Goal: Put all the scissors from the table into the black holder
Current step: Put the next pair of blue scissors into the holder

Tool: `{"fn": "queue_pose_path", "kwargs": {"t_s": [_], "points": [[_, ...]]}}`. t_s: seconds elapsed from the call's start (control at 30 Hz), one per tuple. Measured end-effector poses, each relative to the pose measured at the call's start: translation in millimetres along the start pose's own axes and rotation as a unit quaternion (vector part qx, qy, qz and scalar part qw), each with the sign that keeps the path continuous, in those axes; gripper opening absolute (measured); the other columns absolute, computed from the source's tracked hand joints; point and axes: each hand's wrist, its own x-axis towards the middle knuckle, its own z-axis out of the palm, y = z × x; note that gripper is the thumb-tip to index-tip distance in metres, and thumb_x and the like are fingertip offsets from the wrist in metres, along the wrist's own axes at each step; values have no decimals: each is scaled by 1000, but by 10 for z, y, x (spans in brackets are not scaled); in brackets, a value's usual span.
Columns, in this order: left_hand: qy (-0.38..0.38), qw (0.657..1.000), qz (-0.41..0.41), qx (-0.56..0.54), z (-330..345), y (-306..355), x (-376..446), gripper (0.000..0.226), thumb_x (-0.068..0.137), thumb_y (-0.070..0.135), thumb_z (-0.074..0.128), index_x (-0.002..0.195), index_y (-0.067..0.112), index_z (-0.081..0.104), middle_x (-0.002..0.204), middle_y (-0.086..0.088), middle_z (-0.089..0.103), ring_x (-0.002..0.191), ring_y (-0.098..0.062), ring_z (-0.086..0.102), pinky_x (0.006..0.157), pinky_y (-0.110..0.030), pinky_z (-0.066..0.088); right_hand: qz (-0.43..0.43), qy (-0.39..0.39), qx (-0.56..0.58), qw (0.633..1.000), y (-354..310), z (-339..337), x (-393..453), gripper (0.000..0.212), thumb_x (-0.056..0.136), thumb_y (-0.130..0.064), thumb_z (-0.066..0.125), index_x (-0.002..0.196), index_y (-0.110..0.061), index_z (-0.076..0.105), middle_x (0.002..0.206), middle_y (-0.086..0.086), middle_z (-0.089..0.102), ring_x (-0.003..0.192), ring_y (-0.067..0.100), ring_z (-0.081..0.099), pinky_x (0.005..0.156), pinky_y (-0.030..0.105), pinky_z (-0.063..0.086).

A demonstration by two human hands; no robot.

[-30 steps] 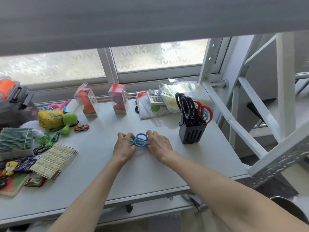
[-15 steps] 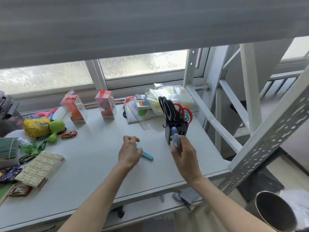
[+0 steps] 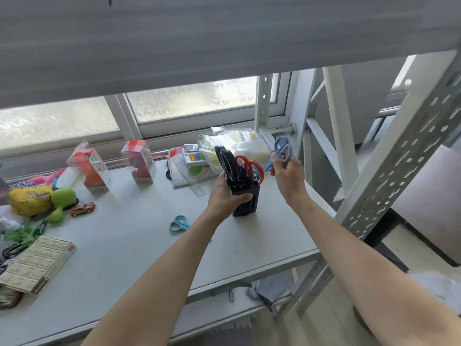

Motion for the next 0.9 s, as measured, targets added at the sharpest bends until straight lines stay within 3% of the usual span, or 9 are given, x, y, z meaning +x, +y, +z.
{"fn": "queue_pose_path", "kwargs": {"t_s": [0.17, 0.23, 0.37, 0.57, 0.67, 0.8, 0.9], "points": [[0, 1000, -24, -2, 7, -27, 61, 77, 75, 23, 85, 140, 20, 43, 135, -3, 58, 122, -24, 58, 101, -49, 52, 4, -86, -27, 996, -79, 104, 98, 32, 99, -34, 50, 109, -7, 65, 96, 9, 71, 88, 24, 70, 87, 47, 56], [5, 1000, -25, -3, 3, -48, 76, 75, 76, 23, 84, 139, 18, 44, 134, -3, 59, 122, -24, 58, 102, -49, 51, -4, -94, -29, 995, -80, 94, 98, 34, 98, -34, 51, 110, -6, 67, 96, 8, 72, 87, 22, 70, 87, 45, 57], [12, 1000, -25, 4, 15, -67, 89, 72, 79, 23, 83, 139, 15, 44, 134, -4, 59, 124, -24, 57, 104, -47, 49, -19, -108, -10, 994, -109, 58, 101, 34, 100, -26, 51, 117, 1, 65, 100, 10, 71, 87, 17, 68, 83, 27, 57], [17, 1000, -19, 8, 49, -81, 99, 72, 79, 25, 82, 139, 16, 43, 134, -4, 60, 122, -24, 57, 101, -49, 51, -13, -163, -64, 984, -152, 54, 198, 37, 99, -32, 51, 113, -2, 67, 101, 12, 71, 96, 26, 68, 92, 40, 55], [16, 1000, -19, 7, 40, -87, 103, 70, 80, 24, 82, 138, 17, 43, 132, -3, 60, 120, -25, 59, 98, -51, 53, -8, -172, -72, 982, -165, 60, 232, 38, 99, -33, 50, 114, -2, 67, 102, 13, 71, 96, 27, 67, 90, 37, 55], [8, 1000, -20, -3, 21, -113, 98, 67, 80, 22, 82, 135, 18, 43, 125, 2, 60, 116, -25, 61, 96, -51, 54, 3, -169, -52, 984, -159, 58, 242, 33, 100, -27, 50, 109, 0, 68, 95, 11, 70, 83, 21, 68, 75, 22, 55], [8, 1000, -15, -3, 9, -136, 88, 67, 80, 24, 81, 134, 18, 43, 125, 0, 61, 114, -26, 63, 93, -50, 56, -8, -184, -79, 980, -154, 85, 235, 37, 99, -31, 52, 105, 0, 69, 93, 15, 72, 84, 25, 69, 81, 36, 58]]}}
